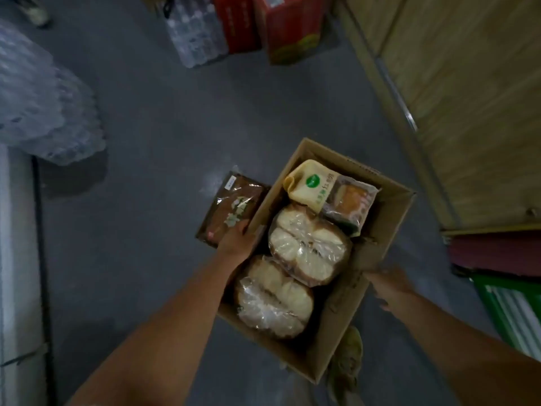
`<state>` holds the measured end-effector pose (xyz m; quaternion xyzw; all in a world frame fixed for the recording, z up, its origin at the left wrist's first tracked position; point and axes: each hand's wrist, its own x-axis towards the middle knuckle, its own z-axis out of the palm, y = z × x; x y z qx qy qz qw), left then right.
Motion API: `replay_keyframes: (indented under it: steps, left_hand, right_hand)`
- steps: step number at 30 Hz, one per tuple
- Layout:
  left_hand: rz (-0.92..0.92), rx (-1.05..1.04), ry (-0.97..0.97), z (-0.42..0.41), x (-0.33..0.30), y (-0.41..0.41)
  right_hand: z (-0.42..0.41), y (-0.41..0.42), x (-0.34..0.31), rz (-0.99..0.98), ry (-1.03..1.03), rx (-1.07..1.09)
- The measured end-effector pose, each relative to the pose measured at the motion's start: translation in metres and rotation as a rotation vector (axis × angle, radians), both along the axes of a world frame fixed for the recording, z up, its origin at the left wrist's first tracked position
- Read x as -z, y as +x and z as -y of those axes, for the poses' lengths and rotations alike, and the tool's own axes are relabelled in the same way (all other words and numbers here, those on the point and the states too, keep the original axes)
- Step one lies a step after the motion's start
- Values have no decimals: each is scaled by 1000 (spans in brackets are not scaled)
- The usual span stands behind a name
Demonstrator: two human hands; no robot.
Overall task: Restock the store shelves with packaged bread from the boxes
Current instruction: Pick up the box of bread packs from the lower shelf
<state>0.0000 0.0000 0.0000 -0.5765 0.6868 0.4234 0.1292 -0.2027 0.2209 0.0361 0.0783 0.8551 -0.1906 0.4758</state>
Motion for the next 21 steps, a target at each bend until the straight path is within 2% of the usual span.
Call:
replay_keyframes:
  steps: [5, 9, 14, 18, 21]
  left_hand:
    - [129, 208, -173, 13, 21, -3]
    - [218, 328, -198, 20, 28, -7]
    - [98, 317, -195, 25, 17, -5]
    - [195, 331, -147, 21, -2, 6]
    - [192, 303, -148, 13, -25, 19]
  right_hand:
    - [0, 9, 30, 72, 32, -6]
    - [-2, 6, 43, -23, 63, -76]
    - [-4, 6, 41, -101, 45, -127]
    - [-8, 1, 27, -128, 33, -182]
    - [-6, -6, 7, -150, 11, -257]
